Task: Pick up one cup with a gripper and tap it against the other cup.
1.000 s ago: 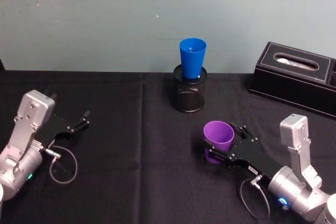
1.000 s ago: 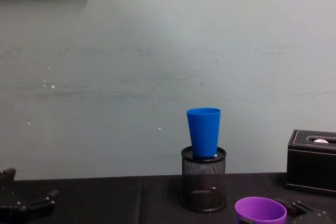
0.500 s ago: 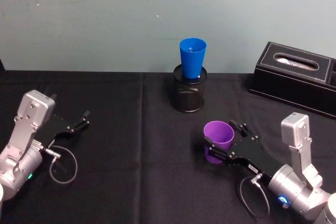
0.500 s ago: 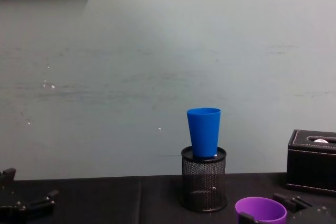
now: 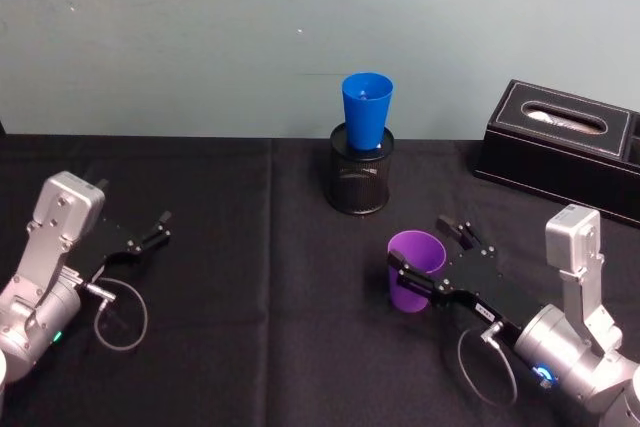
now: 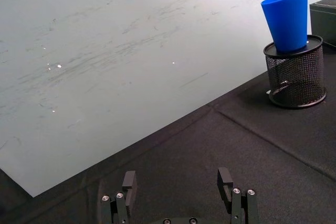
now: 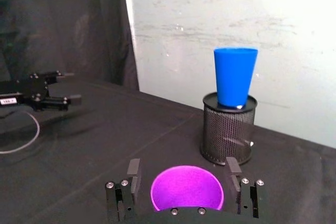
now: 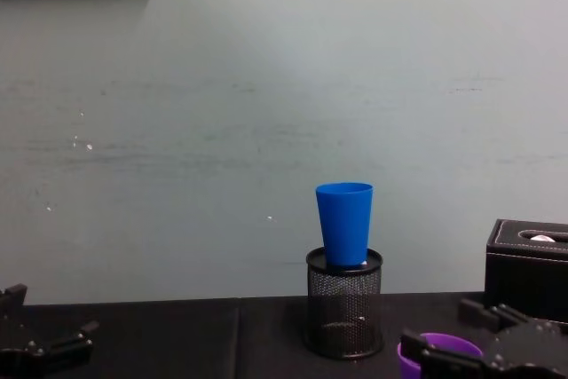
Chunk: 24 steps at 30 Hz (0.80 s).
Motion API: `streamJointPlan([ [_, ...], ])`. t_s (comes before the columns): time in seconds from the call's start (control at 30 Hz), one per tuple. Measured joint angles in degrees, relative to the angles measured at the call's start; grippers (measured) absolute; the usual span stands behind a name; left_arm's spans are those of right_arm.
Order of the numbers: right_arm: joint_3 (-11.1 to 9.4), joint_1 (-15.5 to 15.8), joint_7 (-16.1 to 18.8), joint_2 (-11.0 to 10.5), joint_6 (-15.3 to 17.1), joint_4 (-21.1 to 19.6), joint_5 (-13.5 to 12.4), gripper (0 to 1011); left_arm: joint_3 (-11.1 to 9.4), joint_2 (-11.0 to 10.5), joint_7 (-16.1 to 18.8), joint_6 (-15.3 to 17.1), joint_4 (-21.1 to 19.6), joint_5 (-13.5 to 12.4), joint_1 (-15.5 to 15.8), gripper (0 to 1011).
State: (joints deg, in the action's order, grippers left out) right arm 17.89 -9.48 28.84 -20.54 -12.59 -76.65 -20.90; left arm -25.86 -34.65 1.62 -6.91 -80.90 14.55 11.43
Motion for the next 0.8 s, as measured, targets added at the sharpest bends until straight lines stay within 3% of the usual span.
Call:
streamJointPlan([
  [0.8,0.1,0.1,0.0,0.0,-0.4,-1.2,-0.1,1003,0.0,0.0,0.0,0.0,0.0,0.0,0.0,1011],
])
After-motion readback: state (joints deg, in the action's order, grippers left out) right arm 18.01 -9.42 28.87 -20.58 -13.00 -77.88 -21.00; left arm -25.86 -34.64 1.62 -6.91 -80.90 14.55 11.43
